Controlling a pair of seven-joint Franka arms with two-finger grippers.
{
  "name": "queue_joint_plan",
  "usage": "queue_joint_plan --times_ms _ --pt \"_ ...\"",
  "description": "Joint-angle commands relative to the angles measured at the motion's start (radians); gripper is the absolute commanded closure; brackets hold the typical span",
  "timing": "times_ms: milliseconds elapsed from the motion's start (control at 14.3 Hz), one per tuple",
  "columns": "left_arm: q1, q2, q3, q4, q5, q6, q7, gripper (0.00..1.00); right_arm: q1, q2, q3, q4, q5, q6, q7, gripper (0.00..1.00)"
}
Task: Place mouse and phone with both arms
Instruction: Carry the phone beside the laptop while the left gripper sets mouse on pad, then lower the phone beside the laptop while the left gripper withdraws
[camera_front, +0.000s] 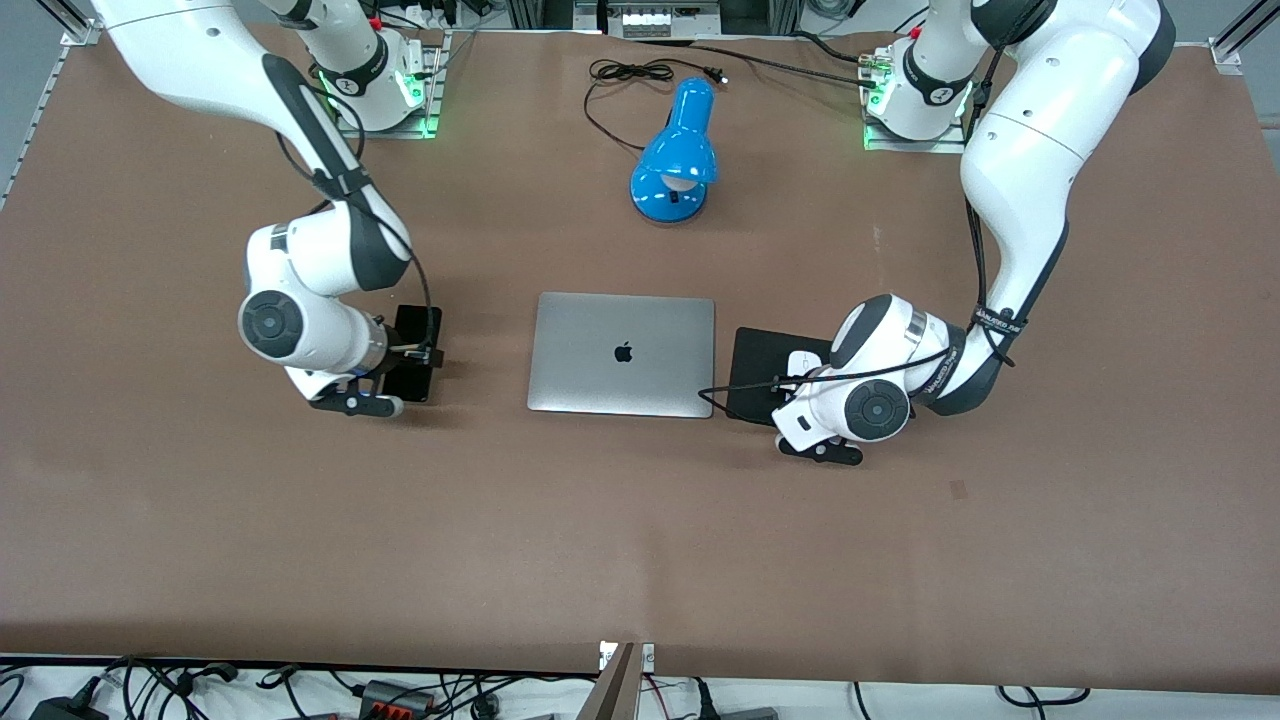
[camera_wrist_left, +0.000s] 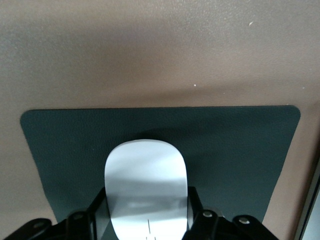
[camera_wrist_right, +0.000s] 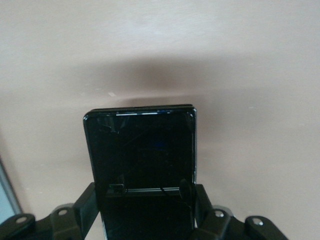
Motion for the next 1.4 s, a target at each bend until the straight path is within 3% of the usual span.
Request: queue_joint_plan --times_ms 0,488,767,907,1116,1326 --pt "0.016 -0.033 -0.004 0.005 -0.002 -0.011 -0.014 0.0 0.045 0.024 -0.004 0.025 0.013 0.018 0.036 0.66" --pt "0.173 -0.203 -0.006 0.032 -0.004 -0.143 -0.013 0.0 0.139 0.11 -0.005 0.025 0.01 0.163 0.162 0.66" --pt "0.237 -0.335 -0.007 0.035 -0.005 -0.224 0.0 0.0 0.141 0.136 -0.005 0.026 0.007 0.179 0.182 0.66" --pt "0.251 -0.4 -0.006 0.038 -0.007 -0.325 -0.005 0.0 0.142 0.14 -0.005 0.04 0.01 0.176 0.184 0.66" --pt "0.299 -0.535 -0.004 0.038 -0.083 -0.35 -0.037 0.0 0.147 0.151 -0.005 0.042 0.01 0.178 0.188 0.66" --pt "0.317 -0.563 0.0 0.031 -0.094 -0.355 -0.037 0.0 0.162 0.153 -0.005 0.042 0.01 0.175 0.185 0.66"
